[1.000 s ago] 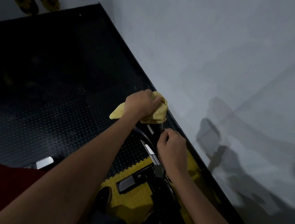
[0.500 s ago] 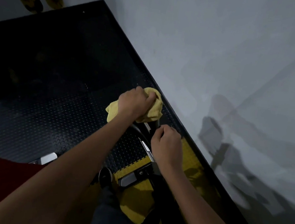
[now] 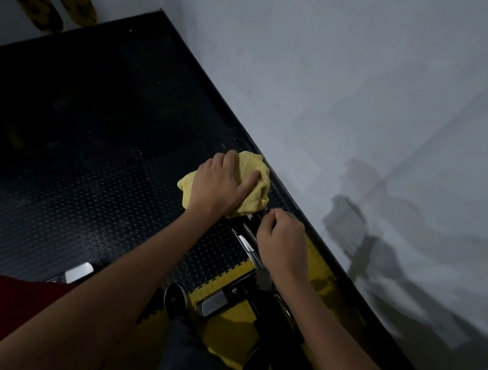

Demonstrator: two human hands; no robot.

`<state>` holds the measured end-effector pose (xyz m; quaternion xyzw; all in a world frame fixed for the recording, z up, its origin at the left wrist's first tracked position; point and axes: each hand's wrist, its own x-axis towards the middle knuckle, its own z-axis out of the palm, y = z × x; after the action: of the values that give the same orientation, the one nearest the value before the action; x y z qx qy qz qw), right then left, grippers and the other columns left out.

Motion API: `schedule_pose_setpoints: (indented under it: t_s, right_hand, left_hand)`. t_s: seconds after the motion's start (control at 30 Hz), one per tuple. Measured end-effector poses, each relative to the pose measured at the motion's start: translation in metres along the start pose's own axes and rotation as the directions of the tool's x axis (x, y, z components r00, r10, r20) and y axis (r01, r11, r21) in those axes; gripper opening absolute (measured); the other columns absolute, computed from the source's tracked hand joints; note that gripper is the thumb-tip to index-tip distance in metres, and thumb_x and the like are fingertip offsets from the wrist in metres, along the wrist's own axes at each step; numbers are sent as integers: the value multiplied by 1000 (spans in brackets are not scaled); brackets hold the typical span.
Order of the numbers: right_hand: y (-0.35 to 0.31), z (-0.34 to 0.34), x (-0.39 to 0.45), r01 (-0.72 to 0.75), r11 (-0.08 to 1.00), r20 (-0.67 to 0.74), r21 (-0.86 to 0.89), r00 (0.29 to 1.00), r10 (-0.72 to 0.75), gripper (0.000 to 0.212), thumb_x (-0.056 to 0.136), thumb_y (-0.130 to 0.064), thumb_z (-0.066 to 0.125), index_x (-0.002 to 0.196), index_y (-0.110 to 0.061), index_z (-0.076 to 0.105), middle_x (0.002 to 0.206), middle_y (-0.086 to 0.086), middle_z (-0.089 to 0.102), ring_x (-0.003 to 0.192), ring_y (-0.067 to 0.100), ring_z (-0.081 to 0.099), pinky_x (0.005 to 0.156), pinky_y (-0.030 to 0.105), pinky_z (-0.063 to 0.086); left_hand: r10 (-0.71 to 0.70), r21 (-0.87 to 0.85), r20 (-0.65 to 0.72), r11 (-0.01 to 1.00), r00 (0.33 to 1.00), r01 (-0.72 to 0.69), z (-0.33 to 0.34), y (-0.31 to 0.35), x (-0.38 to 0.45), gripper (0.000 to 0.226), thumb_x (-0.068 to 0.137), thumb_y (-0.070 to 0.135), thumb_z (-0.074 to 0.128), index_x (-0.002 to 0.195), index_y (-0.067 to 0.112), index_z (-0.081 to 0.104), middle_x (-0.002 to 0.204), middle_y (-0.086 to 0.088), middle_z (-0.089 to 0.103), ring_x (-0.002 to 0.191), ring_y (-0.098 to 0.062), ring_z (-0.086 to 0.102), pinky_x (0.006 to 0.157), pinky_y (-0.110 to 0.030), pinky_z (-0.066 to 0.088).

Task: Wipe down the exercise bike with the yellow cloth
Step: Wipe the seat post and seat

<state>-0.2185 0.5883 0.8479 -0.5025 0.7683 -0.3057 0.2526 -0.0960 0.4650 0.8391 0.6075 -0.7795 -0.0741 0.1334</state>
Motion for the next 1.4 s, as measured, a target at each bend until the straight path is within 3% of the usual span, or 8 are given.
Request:
schedule_pose_setpoints:
  t_s: [0.17,0.37,0.5,0.77,0.97,1.1,1.2,1.4]
  right_hand:
    - [-1,2,2,-5,1000,-2,-11,1000,5,34,104,-22,42,71,-17,49,74,2,54,51,9,43,44,17,27]
    - [0,5,7,22,999,-25,-30,999,-23,31,103,-18,43,76,-11,57,76,5,58,57,14,52,47,25,37]
    - [2,5,4,16,1000,-19,-6,1000,-16,32,103,-19,44,76,-9,57,74,5,57,53,13,48,46,23,32]
    - [1,6,4,-3,1000,-17,-14,1000,2,31,103,-25,43,80,-14,59,80,2,59,60,14,54,47,23,34]
    - [3,8,5,23,998,-49,-56,998,-25,30,104,-21,43,82,-9,60,77,5,58,57,13,50,49,20,29]
    - [4,8,5,39,999,-49,-27,998,-40,34,103,-24,39,82,-10,61,77,5,58,63,18,56,50,27,37]
    - [5,9,5,26,999,-53,-30,998,-28,31,103,-22,42,81,-10,59,77,5,59,62,19,57,50,33,46]
    - [5,8,3,38,999,-56,-24,998,-39,30,102,-23,44,75,-14,53,73,1,54,57,16,51,48,26,32]
  left_hand:
    - [-59,50,8,997,998,58,-5,7,9,60,99,56,34,128,7,54,117,-13,63,105,-29,60,88,-40,43]
    - [-249,69,266,968,931,239,-14,20,54,69,95,61,26,110,8,68,96,-12,65,81,-29,55,71,-34,36]
    - [-208,74,179,978,962,197,-7,21,44,72,94,67,25,110,9,65,92,-10,64,81,-29,57,67,-35,37]
    - [-19,15,-43,1000,999,20,0,-2,-12,91,84,84,31,136,11,46,125,-10,57,116,-29,54,104,-42,39]
    - [-274,92,200,961,941,261,-11,25,40,83,81,82,34,101,8,67,79,-2,59,78,-28,58,67,-34,39]
    - [-346,9,345,931,872,366,-13,33,67,73,79,72,41,107,10,68,87,-5,62,74,-26,54,68,-35,38]
    - [-290,42,248,956,924,289,-11,36,55,72,85,72,36,107,10,66,78,-2,57,67,-22,53,64,-34,37]
    - [-43,57,-65,997,997,47,1,15,1,76,89,74,37,128,10,51,116,-11,60,106,-30,58,92,-41,42]
